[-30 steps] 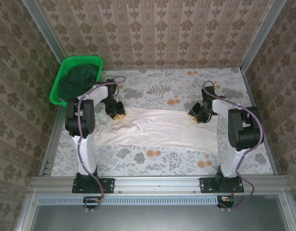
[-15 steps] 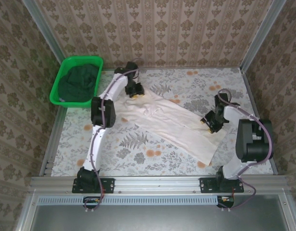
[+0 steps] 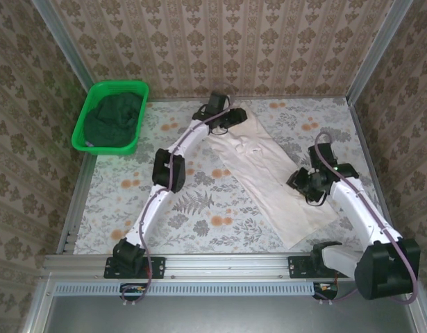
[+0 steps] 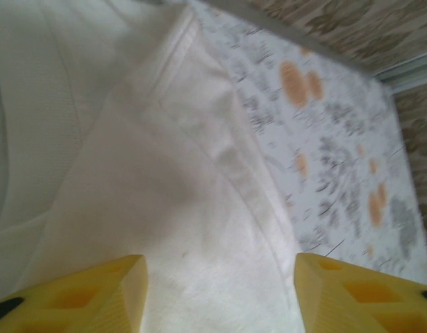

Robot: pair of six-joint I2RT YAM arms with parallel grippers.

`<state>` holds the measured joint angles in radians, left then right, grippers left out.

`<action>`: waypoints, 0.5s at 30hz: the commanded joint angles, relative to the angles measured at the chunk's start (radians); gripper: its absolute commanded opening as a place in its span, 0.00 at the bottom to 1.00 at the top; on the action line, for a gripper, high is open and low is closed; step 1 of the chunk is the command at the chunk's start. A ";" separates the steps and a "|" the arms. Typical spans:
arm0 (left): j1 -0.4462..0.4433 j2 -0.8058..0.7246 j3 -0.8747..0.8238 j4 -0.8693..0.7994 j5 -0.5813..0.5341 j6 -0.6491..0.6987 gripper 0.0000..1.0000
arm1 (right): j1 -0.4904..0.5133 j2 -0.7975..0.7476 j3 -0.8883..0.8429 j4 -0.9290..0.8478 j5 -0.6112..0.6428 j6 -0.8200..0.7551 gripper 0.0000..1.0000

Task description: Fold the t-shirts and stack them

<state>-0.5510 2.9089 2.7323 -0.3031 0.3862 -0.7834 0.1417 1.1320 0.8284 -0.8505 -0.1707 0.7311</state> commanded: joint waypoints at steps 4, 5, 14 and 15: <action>-0.008 -0.044 0.072 0.055 -0.036 -0.120 0.74 | 0.085 0.044 0.026 -0.088 -0.039 -0.174 0.47; -0.006 -0.093 0.058 0.016 -0.043 -0.110 0.79 | 0.097 0.047 0.022 -0.070 -0.052 -0.179 0.47; 0.006 -0.680 -0.377 -0.383 -0.259 0.128 0.97 | 0.143 0.281 -0.044 0.187 -0.162 -0.100 0.43; 0.004 -0.751 -0.472 -0.414 -0.302 0.136 0.96 | 0.145 0.327 -0.039 0.204 -0.164 -0.090 0.43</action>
<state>-0.5529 2.3394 2.3741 -0.5568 0.2115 -0.7383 0.2806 1.3853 0.7963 -0.7319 -0.2970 0.6128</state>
